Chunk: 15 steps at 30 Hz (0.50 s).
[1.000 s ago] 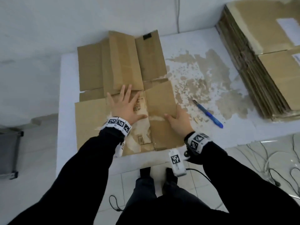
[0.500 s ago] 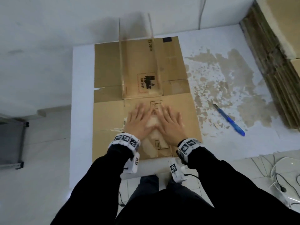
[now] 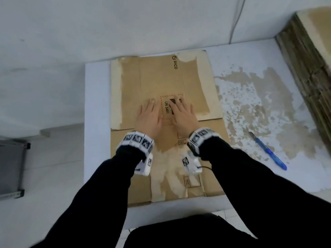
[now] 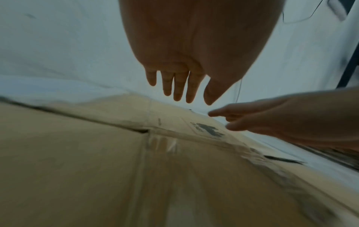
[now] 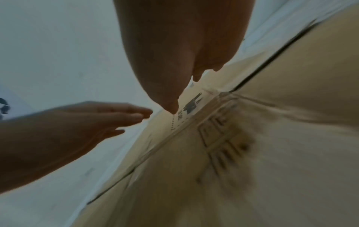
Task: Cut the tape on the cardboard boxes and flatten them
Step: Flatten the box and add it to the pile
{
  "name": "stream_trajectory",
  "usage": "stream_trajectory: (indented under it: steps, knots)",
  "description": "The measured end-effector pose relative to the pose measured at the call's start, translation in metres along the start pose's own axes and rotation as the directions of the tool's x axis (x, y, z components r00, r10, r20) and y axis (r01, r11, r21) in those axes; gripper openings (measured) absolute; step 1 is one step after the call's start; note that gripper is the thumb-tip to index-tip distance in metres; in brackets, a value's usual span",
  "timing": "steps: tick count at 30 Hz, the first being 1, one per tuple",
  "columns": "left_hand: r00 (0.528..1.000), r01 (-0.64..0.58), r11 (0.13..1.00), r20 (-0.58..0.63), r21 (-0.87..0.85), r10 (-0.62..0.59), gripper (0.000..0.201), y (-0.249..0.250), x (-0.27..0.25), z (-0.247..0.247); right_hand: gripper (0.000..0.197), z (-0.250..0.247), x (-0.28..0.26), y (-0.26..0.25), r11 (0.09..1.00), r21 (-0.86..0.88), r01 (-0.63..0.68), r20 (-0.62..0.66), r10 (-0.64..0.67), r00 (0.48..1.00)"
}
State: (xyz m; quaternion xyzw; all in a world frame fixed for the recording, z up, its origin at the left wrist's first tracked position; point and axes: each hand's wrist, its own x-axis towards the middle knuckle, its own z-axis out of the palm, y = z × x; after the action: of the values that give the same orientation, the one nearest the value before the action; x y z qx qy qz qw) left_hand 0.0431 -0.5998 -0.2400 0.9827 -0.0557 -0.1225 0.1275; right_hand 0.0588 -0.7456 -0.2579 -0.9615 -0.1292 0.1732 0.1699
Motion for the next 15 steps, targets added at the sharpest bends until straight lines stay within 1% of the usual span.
stream_trajectory:
  steps: [3,5,9,13,14,15]
  knots:
    - [0.981,0.023,1.000,0.192,0.012,-0.025,0.060,-0.010,0.052,0.007,0.053,0.002,0.044,0.001,0.994,-0.108,-0.031,0.076,0.039,0.996]
    - [0.969,0.016,1.000,0.247,-0.005,-0.014,0.060,-0.018,0.066,0.016,0.054,0.009,0.056,0.007,0.986,-0.161,-0.040,0.093,0.056,0.994]
    - [0.968,0.028,1.000,0.250,-0.009,-0.025,0.060,-0.025,0.070,0.026,0.055,0.011,0.066,0.010,0.987,-0.146,-0.061,0.145,0.082,0.986]
    - [0.975,0.024,0.999,0.223,-0.049,-0.013,0.059,-0.027,0.070,0.020,0.057,0.006,0.066,0.010,0.992,-0.109,-0.061,0.122,0.074,0.990]
    - [0.975,0.037,0.998,0.220,-0.048,-0.025,0.059,-0.031,0.065,0.019,0.059,0.005,0.062,0.012,0.994,-0.085,-0.073,0.111,0.082,0.990]
    - [0.973,0.076,0.996,0.221,-0.035,-0.067,0.059,-0.036,0.057,0.017,0.061,0.005,0.057,0.017,0.993,-0.053,-0.103,0.097,0.108,0.989]
